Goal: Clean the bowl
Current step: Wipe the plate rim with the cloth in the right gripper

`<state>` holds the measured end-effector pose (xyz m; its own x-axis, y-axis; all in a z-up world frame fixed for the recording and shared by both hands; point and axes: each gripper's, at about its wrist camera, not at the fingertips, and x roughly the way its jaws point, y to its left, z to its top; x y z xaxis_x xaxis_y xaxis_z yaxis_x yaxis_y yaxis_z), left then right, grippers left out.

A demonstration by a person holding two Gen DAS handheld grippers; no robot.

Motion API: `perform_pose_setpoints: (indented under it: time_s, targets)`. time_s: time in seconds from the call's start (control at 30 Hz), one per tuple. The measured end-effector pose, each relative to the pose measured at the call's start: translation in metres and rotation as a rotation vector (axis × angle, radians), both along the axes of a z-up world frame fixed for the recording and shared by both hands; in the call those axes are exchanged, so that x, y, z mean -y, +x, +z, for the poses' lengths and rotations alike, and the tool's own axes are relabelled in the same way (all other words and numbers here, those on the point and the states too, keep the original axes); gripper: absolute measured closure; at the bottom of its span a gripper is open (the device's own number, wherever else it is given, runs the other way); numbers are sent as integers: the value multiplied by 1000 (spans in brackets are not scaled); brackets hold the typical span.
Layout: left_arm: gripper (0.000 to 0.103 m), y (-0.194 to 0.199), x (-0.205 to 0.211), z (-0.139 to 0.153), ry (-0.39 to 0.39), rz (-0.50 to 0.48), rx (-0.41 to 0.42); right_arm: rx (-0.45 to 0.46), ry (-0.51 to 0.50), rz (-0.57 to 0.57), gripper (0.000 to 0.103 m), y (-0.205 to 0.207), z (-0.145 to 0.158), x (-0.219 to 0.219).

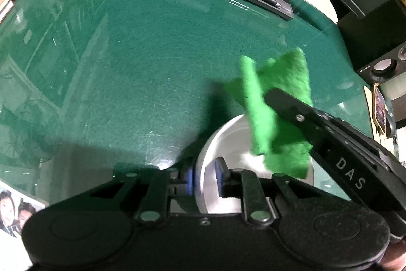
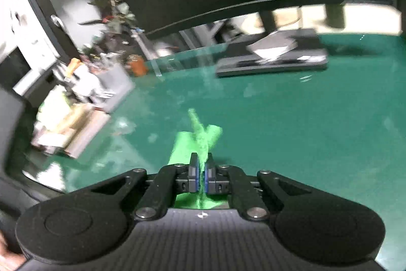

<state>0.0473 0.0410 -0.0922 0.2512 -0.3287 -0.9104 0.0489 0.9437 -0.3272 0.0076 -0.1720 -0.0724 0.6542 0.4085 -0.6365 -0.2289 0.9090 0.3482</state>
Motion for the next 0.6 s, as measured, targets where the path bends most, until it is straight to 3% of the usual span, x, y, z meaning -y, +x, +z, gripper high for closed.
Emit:
perform_pose_setpoints:
  time_s: [0.07, 0.23, 0.6]
  targets:
    - [84, 0, 1, 0, 6, -5, 4, 4, -35, -4, 99, 0, -1, 1]
    - [84, 2, -1, 0, -3, 0, -2, 14, -17, 40, 99, 8, -3, -13]
    - [83, 1, 3, 3, 12, -16, 10, -28, -44, -54, 99, -12, -3, 20]
